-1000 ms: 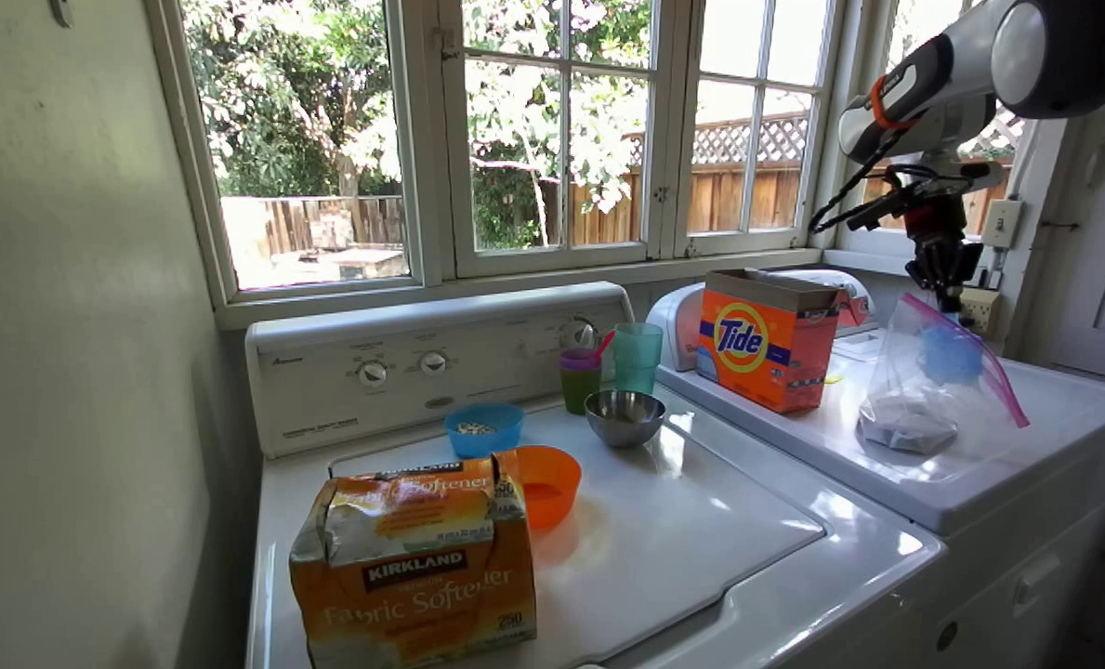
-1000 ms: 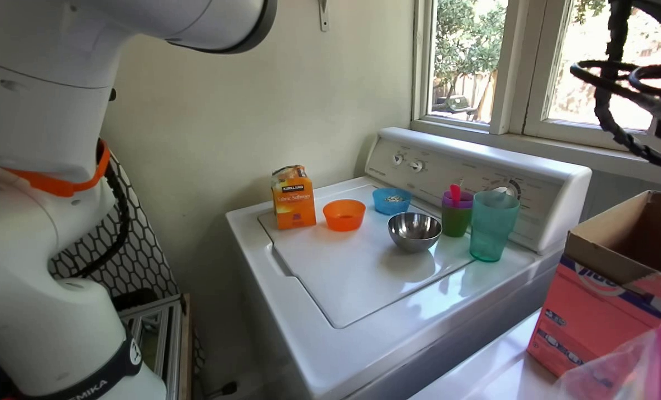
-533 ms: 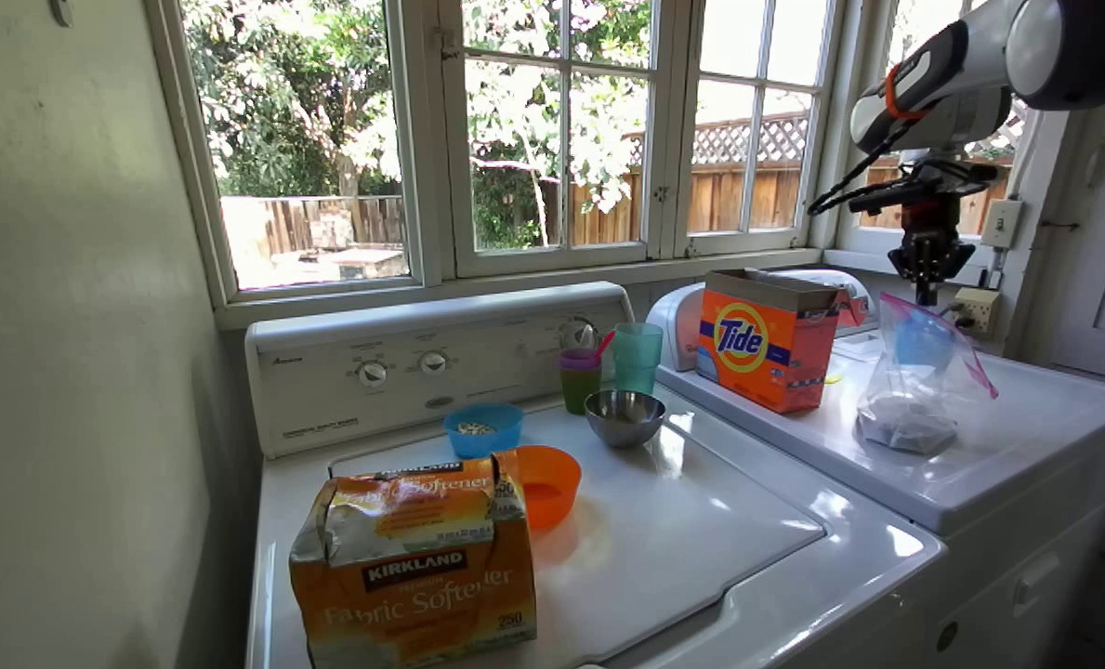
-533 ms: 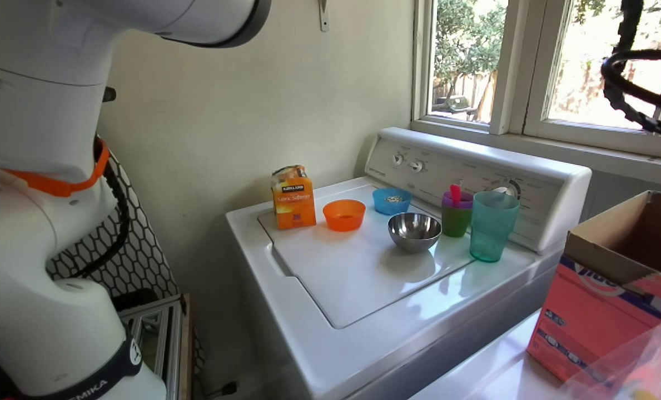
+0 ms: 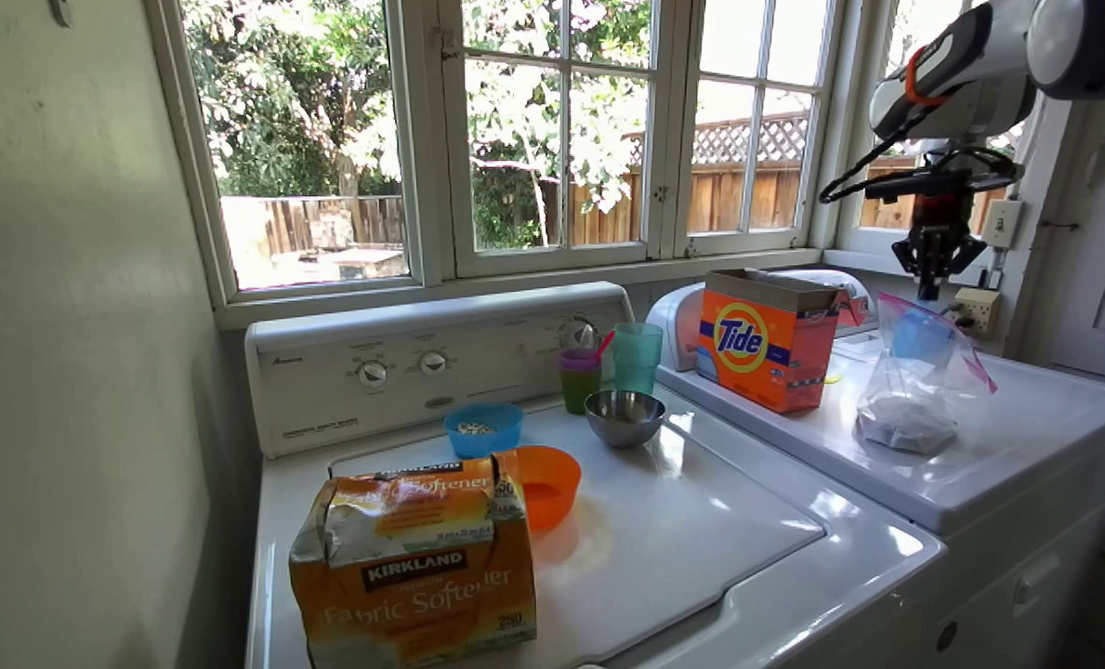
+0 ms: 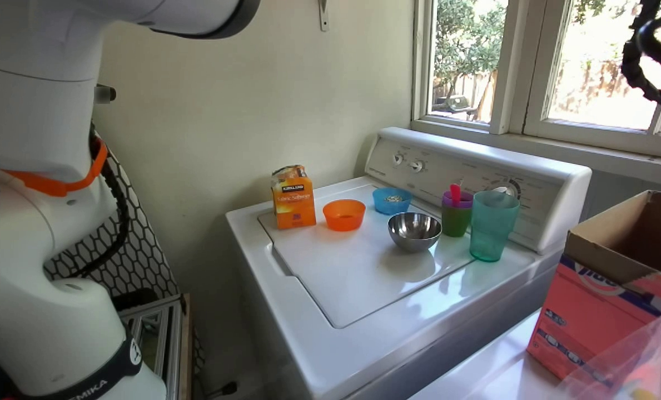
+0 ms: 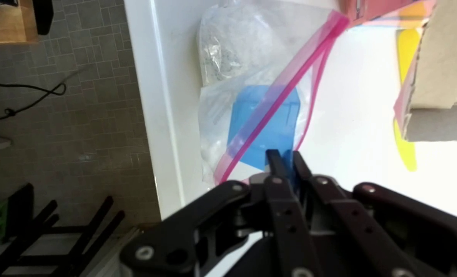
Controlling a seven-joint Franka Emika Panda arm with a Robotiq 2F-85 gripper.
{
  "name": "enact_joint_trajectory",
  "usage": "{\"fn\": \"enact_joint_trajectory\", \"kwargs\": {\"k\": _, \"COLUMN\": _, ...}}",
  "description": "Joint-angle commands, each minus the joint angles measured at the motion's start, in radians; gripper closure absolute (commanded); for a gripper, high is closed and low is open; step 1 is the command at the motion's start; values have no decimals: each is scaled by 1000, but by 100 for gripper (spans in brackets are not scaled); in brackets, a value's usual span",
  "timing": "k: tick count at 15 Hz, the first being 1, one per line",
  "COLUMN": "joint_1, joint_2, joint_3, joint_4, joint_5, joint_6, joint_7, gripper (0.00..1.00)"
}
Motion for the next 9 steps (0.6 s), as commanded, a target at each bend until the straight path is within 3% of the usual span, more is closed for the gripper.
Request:
{"fn": "enact_joint_trajectory", "kwargs": {"k": 1, "joint_1": -3, "joint_2": -9, "joint_3": 19, "joint_4": -25, "joint_5": -37, "joint_6": -32, "joint_7": -168, "gripper": 98}}
{"fn": "enact_joint_trajectory", "kwargs": {"k": 9, "joint_1": -17, "joint_2": -17, "joint_3": 26, "joint_4": -42, "joint_5": -98, "joint_6": -24, "joint_7": -592, "gripper": 98}}
